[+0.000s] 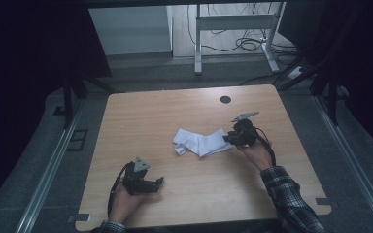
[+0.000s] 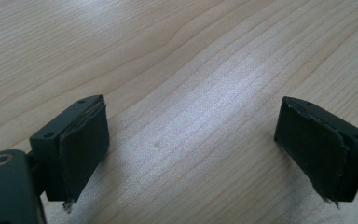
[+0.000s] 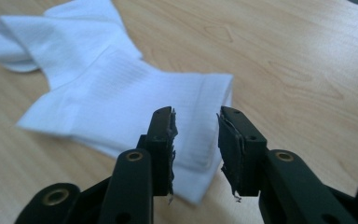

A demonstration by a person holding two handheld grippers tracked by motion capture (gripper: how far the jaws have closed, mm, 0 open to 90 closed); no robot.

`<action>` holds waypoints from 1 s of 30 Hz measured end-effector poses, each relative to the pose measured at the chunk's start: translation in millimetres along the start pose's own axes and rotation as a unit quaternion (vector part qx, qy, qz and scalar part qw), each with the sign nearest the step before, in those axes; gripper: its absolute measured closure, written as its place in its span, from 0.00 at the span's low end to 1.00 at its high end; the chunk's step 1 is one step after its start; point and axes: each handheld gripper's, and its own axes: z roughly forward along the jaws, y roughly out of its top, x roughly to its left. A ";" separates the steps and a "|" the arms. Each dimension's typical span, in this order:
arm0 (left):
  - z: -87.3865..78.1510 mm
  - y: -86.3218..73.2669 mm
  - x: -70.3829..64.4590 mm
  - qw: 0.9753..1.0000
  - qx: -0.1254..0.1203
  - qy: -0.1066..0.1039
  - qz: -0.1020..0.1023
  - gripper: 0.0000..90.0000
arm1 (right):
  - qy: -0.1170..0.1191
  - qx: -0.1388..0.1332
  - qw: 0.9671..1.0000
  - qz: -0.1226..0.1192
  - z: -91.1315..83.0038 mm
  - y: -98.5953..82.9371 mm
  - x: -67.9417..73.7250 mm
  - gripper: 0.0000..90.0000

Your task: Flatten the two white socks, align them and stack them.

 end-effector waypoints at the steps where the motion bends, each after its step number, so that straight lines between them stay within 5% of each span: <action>1: 0.0 0.0 0.0 1.000 0.000 0.000 0.000 0.11 | -0.001 0.000 1.000 0.000 1.8 1.4 -0.5 0.70; 9: 0.0 0.0 0.0 1.000 0.000 0.000 0.000 0.11 | -0.013 0.016 1.000 -0.006 20.9 7.9 -2.1 0.65; 13: 0.0 0.0 0.0 1.000 0.000 0.000 0.000 0.11 | -0.018 0.029 0.999 -0.018 31.1 6.2 -1.2 0.72; 15: 0.0 0.0 0.0 1.000 0.000 0.000 0.000 0.11 | -0.024 0.033 0.999 -0.023 31.5 4.7 1.7 0.87; 30: -0.1 0.2 0.6 1.000 0.001 0.000 0.004 0.11 | 0.001 -0.005 1.000 -0.030 -17.4 34.8 13.5 0.93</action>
